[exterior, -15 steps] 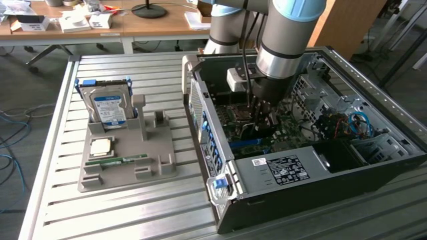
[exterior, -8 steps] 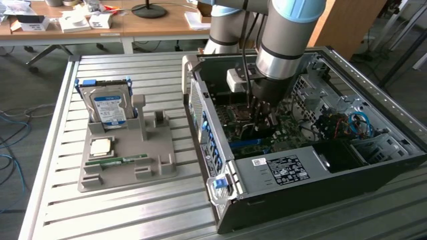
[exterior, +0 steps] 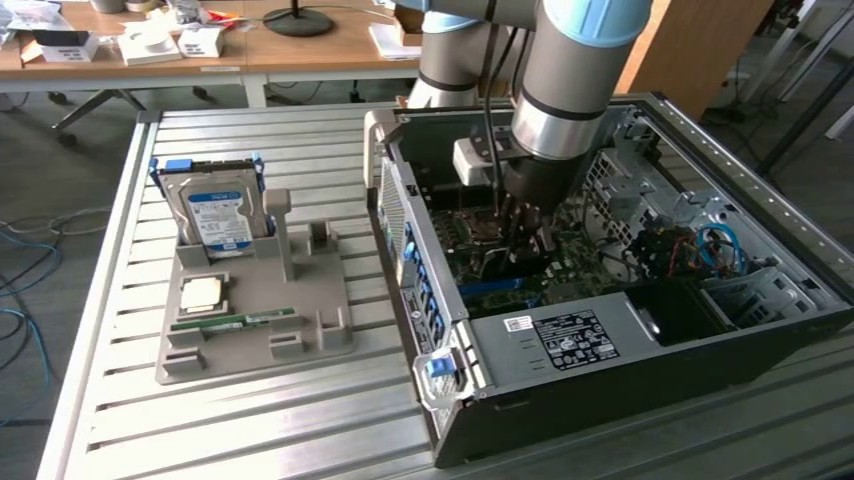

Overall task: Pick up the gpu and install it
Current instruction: 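Insert the gpu into the slot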

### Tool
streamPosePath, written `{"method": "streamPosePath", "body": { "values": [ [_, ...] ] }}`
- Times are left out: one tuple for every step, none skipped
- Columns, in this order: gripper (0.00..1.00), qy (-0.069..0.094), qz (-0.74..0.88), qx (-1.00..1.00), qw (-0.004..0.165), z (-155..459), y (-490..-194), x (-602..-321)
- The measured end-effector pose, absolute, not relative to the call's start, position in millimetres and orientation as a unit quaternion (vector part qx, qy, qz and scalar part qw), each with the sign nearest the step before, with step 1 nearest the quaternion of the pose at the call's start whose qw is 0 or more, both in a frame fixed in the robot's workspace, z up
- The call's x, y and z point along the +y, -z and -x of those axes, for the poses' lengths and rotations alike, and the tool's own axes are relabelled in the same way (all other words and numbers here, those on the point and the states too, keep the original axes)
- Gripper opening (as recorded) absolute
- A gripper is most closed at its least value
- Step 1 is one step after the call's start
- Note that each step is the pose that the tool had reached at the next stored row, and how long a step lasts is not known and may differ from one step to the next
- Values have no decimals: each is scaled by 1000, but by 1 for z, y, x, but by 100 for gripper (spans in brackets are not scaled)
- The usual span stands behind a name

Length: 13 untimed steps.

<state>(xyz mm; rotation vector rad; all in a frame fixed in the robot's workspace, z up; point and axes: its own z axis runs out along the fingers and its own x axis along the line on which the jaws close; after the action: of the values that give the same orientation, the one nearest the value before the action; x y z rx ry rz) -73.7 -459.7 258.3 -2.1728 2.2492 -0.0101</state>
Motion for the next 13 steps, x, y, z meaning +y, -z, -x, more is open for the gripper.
{"method": "streamPosePath", "body": {
  "values": [
    [26,3,695,719,7,74,-258,-460],
    [26,3,695,719,7,74,-258,-460],
    [26,3,695,719,7,74,-258,-460],
    [26,3,695,719,7,74,-258,-460],
    [26,3,695,719,7,74,-258,-460],
    [26,3,695,719,7,74,-258,-460],
    [26,3,695,719,7,74,-258,-460],
    [26,3,695,719,7,74,-258,-460],
    [26,3,695,719,7,74,-258,-460],
    [26,3,695,719,7,74,-258,-460],
    [26,3,695,719,7,74,-257,-460],
    [26,3,695,719,7,74,-257,-460],
    [26,3,695,719,7,74,-256,-460]
  ]
}}
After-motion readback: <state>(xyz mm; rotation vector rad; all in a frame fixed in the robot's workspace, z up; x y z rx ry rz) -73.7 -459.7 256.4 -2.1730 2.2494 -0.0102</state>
